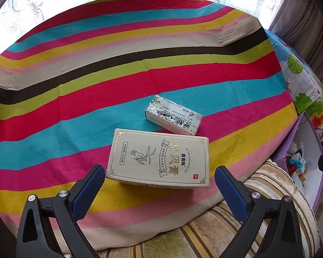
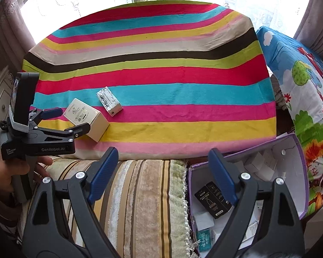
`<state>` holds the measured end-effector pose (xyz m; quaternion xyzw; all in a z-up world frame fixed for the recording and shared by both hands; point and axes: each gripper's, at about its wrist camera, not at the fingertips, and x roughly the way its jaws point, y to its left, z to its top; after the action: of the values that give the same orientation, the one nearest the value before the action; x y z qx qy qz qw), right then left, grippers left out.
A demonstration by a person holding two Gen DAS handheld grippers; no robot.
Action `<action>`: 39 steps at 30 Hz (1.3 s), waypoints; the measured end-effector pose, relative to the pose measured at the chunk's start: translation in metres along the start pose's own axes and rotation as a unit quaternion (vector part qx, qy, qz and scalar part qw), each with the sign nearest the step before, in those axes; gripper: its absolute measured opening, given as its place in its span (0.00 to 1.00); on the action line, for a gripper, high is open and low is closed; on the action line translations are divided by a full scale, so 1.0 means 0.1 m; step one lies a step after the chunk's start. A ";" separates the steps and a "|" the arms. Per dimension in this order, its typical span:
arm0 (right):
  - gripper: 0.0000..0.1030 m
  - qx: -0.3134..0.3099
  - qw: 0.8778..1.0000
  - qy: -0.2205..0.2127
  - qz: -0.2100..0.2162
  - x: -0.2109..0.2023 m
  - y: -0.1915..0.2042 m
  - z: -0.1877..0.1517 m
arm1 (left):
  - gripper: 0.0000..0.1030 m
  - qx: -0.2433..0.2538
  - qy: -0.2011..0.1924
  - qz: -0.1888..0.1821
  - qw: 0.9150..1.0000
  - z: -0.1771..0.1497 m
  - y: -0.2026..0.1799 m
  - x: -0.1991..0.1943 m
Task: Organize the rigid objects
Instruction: 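Grasp the large cream herbal box with the left gripper while the right grasps a white blister-pack box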
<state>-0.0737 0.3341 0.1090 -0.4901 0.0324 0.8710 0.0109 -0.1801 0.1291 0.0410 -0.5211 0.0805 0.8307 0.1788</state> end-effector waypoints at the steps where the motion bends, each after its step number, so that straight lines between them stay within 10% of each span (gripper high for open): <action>1: 0.85 -0.003 1.000 0.003 0.001 0.04 0.02 0.02 | 1.00 -0.001 0.004 0.001 1.000 0.00 0.01 0.03; 39: 0.78 -0.146 0.985 0.082 0.041 1.66 1.17 0.75 | 0.98 -0.161 -0.040 0.027 0.986 -0.20 0.88 0.04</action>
<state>-0.2300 0.2198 0.0112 -0.5548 -0.0737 0.8228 -0.0993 -0.1987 0.0422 0.0242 -0.5069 -0.0472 0.8576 0.0731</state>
